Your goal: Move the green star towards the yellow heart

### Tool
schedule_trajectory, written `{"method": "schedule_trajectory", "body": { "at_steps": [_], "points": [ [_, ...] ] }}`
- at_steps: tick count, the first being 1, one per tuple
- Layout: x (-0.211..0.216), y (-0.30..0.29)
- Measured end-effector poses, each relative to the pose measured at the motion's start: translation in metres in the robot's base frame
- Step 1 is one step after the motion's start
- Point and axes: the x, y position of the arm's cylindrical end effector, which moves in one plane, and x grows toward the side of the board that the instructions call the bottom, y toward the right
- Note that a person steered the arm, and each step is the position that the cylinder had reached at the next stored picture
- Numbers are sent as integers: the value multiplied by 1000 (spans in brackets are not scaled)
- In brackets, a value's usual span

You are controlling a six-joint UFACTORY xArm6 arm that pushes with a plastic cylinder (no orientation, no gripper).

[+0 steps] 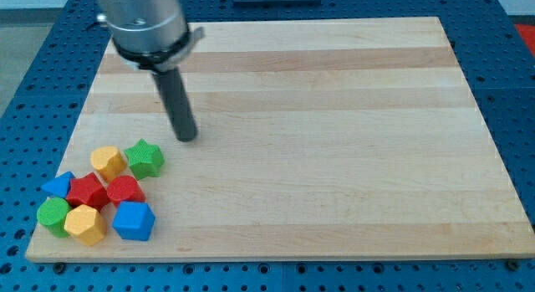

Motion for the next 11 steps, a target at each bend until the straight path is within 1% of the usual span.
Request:
{"method": "schedule_trajectory", "body": {
  "at_steps": [1,2,3,5,9,10,11],
  "points": [
    [22,16],
    [29,3],
    [29,-20],
    [30,-44],
    [33,-79],
    [32,-79],
    [11,-88]
  ]
}}
